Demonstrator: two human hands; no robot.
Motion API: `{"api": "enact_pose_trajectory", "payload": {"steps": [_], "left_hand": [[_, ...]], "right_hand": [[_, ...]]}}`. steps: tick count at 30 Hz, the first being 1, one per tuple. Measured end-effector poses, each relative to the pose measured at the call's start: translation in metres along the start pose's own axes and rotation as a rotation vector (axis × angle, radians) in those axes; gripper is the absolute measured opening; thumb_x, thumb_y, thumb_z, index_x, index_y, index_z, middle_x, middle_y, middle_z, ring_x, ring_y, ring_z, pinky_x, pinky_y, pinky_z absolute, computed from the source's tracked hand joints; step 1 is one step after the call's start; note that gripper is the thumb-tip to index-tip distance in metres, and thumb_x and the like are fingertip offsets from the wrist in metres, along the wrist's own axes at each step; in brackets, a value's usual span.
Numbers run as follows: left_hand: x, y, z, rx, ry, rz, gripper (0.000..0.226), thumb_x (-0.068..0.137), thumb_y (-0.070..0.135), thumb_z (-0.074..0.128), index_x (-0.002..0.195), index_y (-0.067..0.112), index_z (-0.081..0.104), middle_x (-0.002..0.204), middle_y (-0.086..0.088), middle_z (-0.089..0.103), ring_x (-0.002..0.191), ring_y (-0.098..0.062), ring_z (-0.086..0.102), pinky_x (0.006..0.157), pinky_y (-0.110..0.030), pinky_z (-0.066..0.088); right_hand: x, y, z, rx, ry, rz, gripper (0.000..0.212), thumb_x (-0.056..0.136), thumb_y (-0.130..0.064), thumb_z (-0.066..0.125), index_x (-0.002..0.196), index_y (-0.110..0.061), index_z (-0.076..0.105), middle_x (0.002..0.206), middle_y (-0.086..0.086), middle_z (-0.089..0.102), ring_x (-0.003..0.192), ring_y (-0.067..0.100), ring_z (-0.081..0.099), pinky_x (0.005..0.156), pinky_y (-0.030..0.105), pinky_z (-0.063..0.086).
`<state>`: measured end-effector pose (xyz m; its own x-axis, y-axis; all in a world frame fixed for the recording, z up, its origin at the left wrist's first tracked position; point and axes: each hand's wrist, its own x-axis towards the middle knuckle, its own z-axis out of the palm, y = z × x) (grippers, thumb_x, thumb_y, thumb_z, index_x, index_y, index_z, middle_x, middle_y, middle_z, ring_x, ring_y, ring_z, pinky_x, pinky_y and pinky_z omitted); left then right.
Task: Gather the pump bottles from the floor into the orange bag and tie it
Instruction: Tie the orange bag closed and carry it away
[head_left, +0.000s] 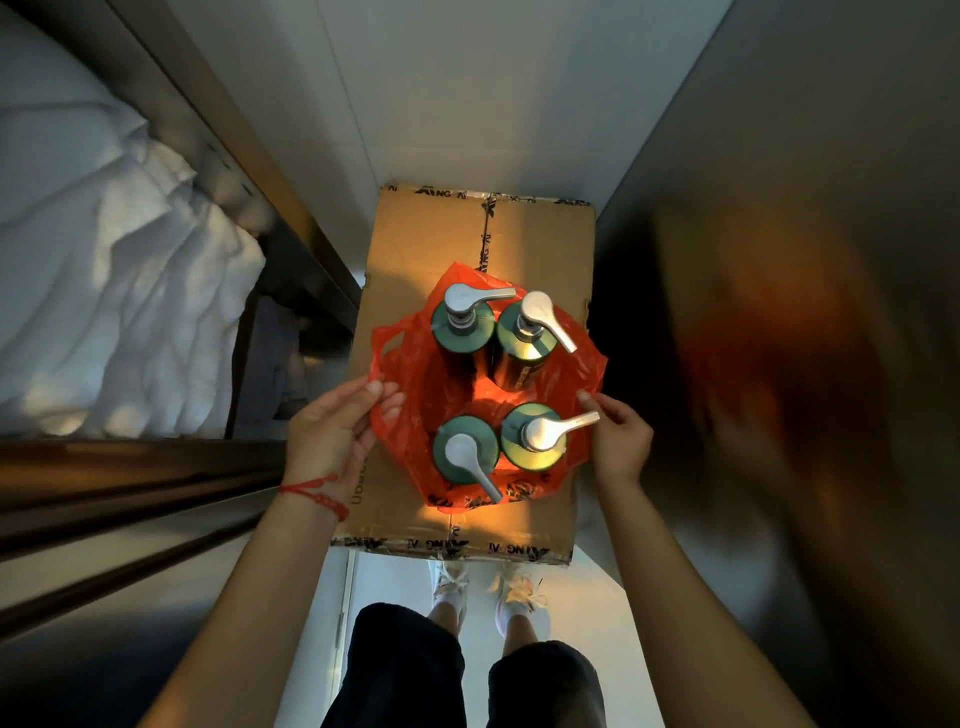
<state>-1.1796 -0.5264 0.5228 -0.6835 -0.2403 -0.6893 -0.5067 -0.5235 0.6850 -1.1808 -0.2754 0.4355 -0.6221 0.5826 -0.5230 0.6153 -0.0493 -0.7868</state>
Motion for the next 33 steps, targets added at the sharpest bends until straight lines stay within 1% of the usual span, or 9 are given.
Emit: {"api": "enact_pose_trajectory", "payload": {"steps": [3,6,11,14,17,20,25,29,33], "left_hand": [[0.000,-0.001,-0.003,0.011,0.005,-0.007,0.008,0.083,0.004,0.058,0.087,0.006,0.065,0.066,-0.003,0.074,0.065,-0.010,0.069,0.056,-0.016,0.055],[0.001,-0.001,-0.005,0.010,0.015,-0.016,0.008,0.082,0.005,0.058,0.087,0.006,0.065,0.066,-0.003,0.074,0.064,-0.009,0.069,0.056,-0.016,0.055],[0.000,0.002,-0.005,-0.009,0.028,-0.011,0.007,0.082,0.005,0.059,0.084,0.008,0.065,0.066,-0.002,0.074,0.066,-0.010,0.070,0.056,-0.016,0.055],[-0.004,0.007,0.000,-0.017,0.025,0.000,0.006,0.082,0.005,0.060,0.085,0.008,0.065,0.067,-0.002,0.074,0.067,-0.010,0.070,0.057,-0.016,0.055],[-0.014,0.015,0.007,-0.026,0.004,0.010,0.008,0.083,0.004,0.059,0.088,0.006,0.064,0.067,-0.002,0.074,0.067,-0.010,0.070,0.058,-0.017,0.055],[-0.031,0.029,0.014,-0.036,-0.024,0.042,0.009,0.083,0.003,0.057,0.091,0.004,0.062,0.065,-0.002,0.073,0.066,-0.010,0.069,0.060,-0.017,0.056],[-0.069,0.069,0.030,-0.024,-0.131,0.137,0.010,0.083,0.004,0.055,0.089,0.007,0.063,0.067,0.000,0.074,0.068,-0.009,0.069,0.062,-0.018,0.056],[-0.099,0.093,0.048,0.035,-0.254,0.225,0.018,0.070,0.011,0.063,0.088,0.007,0.065,0.071,-0.003,0.074,0.071,-0.013,0.070,0.061,-0.018,0.055],[-0.112,0.103,0.065,0.081,-0.269,0.254,0.015,0.071,0.004,0.064,0.085,0.002,0.065,0.065,-0.005,0.073,0.065,-0.014,0.069,0.058,-0.018,0.055]], "right_hand": [[0.000,0.002,0.003,-0.007,-0.012,0.019,0.027,0.074,-0.018,0.074,0.096,-0.004,0.069,0.098,0.019,0.070,0.091,0.027,0.065,0.086,0.040,0.052],[-0.001,0.002,0.003,0.032,0.010,0.023,0.018,0.076,-0.012,0.071,0.092,-0.003,0.070,0.096,0.021,0.070,0.088,0.027,0.064,0.088,0.045,0.052],[-0.011,-0.009,-0.009,0.132,0.002,-0.018,0.014,0.079,-0.010,0.067,0.093,-0.011,0.069,0.097,0.017,0.070,0.082,0.016,0.065,0.075,0.027,0.054],[-0.022,-0.024,-0.024,0.180,0.017,-0.055,0.017,0.080,-0.011,0.067,0.096,-0.003,0.069,0.083,0.005,0.069,0.066,-0.003,0.064,0.061,0.010,0.049],[-0.038,-0.049,-0.039,0.253,-0.036,-0.045,0.009,0.082,-0.012,0.065,0.086,-0.008,0.071,0.075,0.000,0.073,0.073,0.008,0.068,0.071,0.021,0.055],[-0.060,-0.083,-0.051,0.328,-0.112,-0.070,0.007,0.083,-0.011,0.063,0.087,-0.009,0.068,0.068,-0.004,0.074,0.073,0.010,0.070,0.065,0.019,0.056],[-0.106,-0.146,-0.072,0.380,-0.249,-0.166,0.008,0.084,-0.012,0.061,0.085,-0.012,0.069,0.072,0.002,0.075,0.075,0.017,0.072,0.064,0.021,0.056],[-0.133,-0.184,-0.077,0.377,-0.336,-0.261,0.014,0.082,-0.011,0.063,0.073,-0.014,0.073,0.072,0.003,0.075,0.073,0.018,0.072,0.064,0.022,0.056],[-0.147,-0.201,-0.074,0.306,-0.445,-0.317,0.010,0.080,-0.008,0.063,0.076,-0.006,0.072,0.066,0.003,0.074,0.063,0.014,0.069,0.059,0.020,0.054]]}}
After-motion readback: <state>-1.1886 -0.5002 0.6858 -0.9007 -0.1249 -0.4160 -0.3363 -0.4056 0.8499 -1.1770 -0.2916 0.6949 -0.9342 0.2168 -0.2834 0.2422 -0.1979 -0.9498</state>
